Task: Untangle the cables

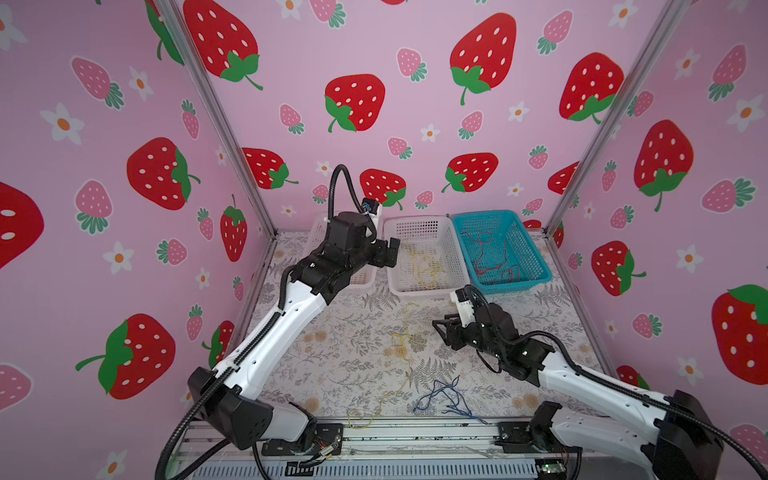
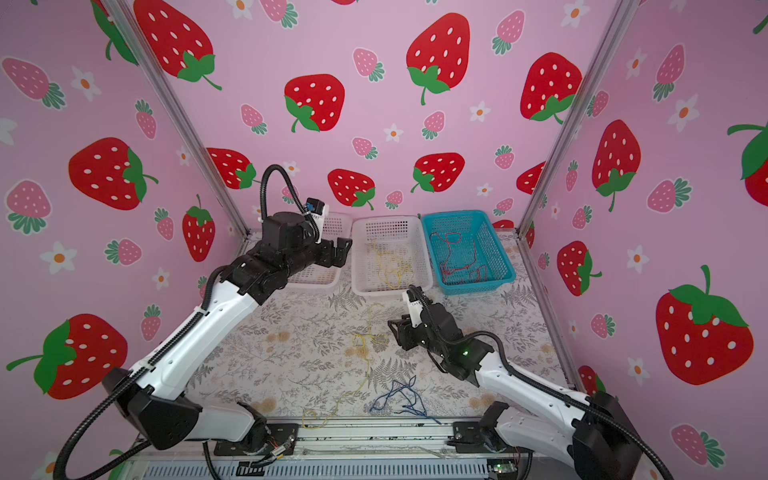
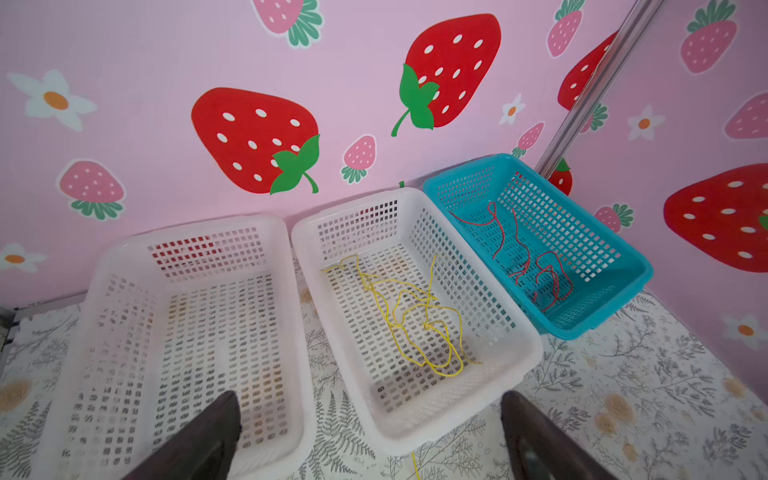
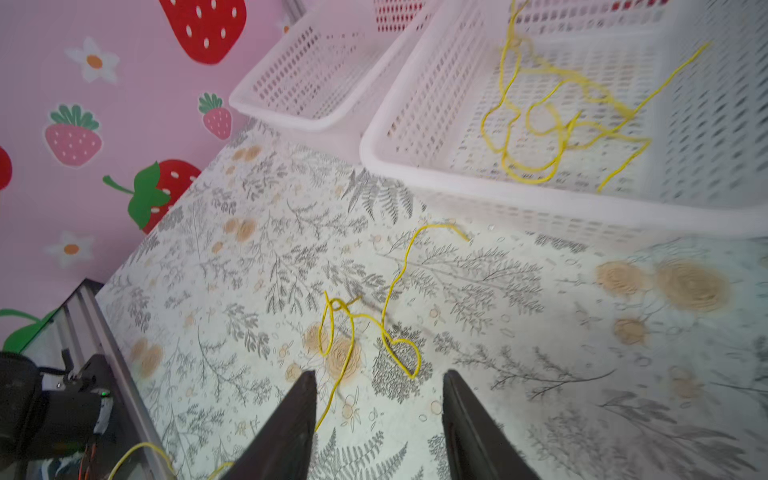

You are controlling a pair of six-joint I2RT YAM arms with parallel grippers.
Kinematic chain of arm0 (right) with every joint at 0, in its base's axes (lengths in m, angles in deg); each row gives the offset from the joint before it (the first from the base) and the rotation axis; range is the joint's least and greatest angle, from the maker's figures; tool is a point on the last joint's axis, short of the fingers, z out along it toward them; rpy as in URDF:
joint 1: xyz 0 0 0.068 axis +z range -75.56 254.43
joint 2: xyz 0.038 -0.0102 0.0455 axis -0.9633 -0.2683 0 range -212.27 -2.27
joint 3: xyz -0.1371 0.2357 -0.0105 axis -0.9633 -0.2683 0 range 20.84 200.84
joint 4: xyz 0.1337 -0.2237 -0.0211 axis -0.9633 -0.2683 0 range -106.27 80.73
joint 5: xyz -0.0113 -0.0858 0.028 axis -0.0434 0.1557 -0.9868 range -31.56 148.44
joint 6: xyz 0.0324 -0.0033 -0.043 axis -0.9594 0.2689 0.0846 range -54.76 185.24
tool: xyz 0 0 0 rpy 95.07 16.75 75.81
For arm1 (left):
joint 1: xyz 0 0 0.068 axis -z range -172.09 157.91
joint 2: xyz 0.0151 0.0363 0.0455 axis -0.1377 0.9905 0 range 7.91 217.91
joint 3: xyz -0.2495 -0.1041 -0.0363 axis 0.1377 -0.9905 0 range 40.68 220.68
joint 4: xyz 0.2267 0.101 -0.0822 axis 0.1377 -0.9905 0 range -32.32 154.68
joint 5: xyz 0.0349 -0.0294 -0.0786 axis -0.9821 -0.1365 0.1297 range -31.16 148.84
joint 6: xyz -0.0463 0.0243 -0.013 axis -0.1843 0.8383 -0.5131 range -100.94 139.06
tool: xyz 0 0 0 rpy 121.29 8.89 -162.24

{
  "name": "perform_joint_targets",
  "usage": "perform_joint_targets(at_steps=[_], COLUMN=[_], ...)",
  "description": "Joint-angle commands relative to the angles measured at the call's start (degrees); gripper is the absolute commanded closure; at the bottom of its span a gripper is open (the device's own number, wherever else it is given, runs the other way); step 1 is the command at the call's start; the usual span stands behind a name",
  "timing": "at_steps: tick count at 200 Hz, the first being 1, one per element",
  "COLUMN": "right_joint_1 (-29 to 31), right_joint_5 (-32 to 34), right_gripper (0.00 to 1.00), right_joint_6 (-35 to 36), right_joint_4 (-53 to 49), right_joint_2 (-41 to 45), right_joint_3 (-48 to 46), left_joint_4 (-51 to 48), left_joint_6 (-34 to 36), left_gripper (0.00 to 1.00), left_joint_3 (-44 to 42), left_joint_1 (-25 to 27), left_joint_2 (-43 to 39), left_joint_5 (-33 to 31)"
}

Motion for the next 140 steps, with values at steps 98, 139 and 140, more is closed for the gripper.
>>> perform_joint_targets(at_steps=[98,139,140], right_joint_1=[14.6,17.3,17.4], right_joint_5=[1.2,1.0,1.1], right_gripper=[0.49,0.49,0.49], right_joint_6=[-8.7,-10.7,-10.6], right_joint_4=[6.2,7.8,7.7], right_joint_2=[-18.5,-22.6,-22.8], right_joint_3=[-0.1,0.5,0.6], left_joint_4=[1.9,3.7,3.7], left_joint_6=[-2.6,-2.1,-2.1], left_gripper=[0.01,0.01,0.01], left_joint_3=[-30.3,-32.6,-32.6], left_joint_1=[-0.8,-1.0,-1.1], left_joint_2=[-28.0,-29.1,-29.1], left_joint_5=[-12.0,-12.4,-12.4])
